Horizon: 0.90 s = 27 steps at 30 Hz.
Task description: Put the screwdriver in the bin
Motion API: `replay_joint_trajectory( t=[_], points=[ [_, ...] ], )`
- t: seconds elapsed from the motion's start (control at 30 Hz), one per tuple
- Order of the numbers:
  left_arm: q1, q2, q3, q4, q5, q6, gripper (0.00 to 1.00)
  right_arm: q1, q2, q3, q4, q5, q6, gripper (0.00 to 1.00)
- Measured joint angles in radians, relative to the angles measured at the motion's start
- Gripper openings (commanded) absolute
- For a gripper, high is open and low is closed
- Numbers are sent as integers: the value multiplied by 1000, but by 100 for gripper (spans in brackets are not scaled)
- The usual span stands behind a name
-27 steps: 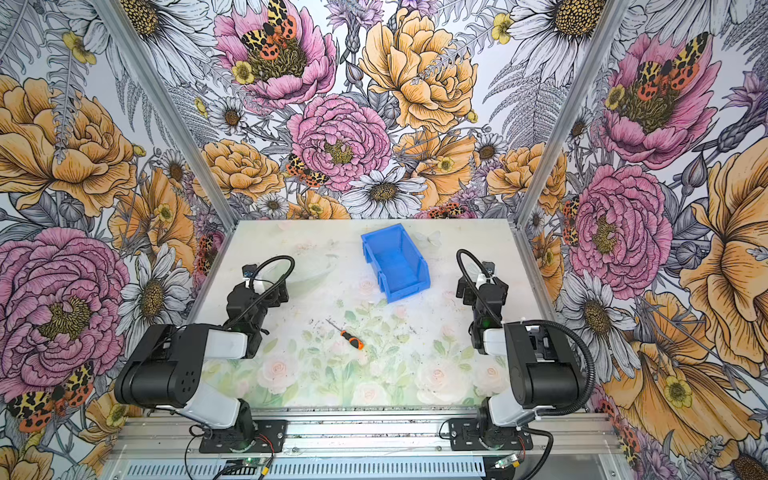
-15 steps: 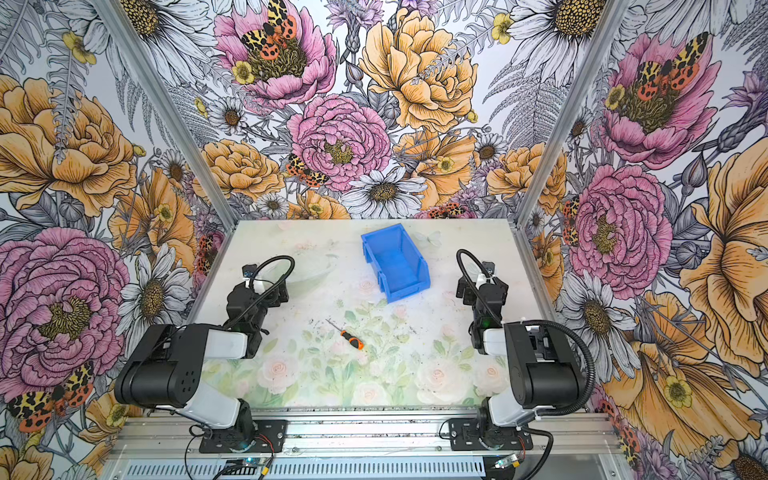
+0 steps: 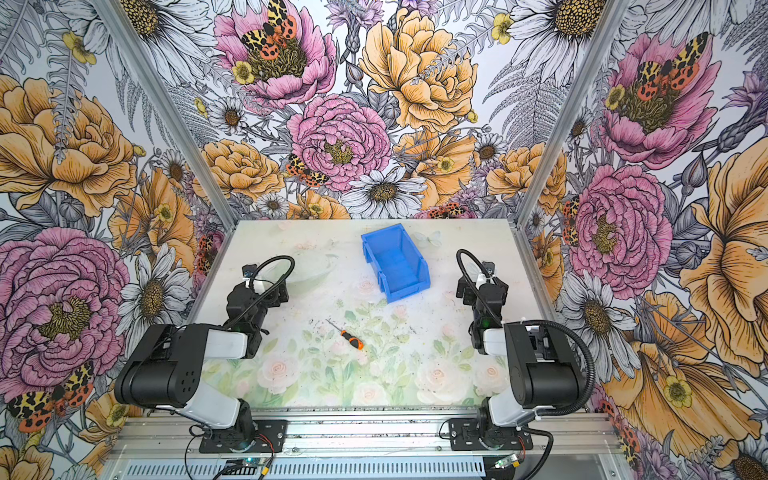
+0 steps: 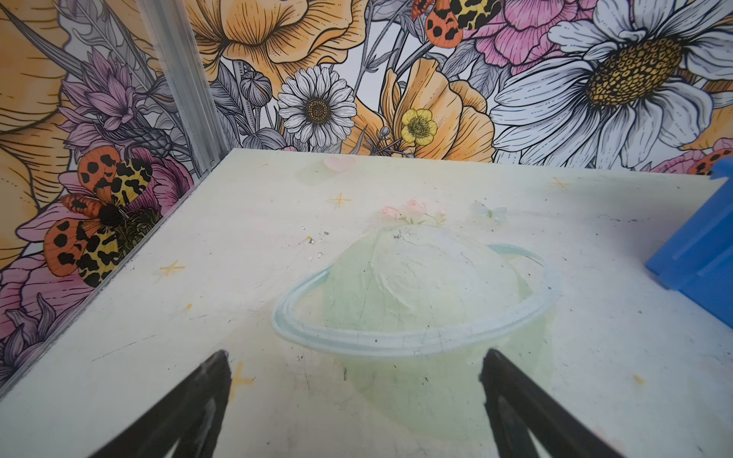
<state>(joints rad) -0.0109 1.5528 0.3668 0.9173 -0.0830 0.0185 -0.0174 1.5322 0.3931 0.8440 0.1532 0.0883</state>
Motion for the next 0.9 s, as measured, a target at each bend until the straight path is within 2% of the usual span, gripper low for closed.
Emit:
replay_joint_trajectory(
  t=[0.63, 0.9],
  points=[
    [10, 0, 0, -1, 1, -1, 99, 0, 0, 0, 0, 0, 0, 99],
    [18, -45, 47, -122, -3, -15, 99, 0, -24, 3, -58, -20, -1, 100]
  ],
)
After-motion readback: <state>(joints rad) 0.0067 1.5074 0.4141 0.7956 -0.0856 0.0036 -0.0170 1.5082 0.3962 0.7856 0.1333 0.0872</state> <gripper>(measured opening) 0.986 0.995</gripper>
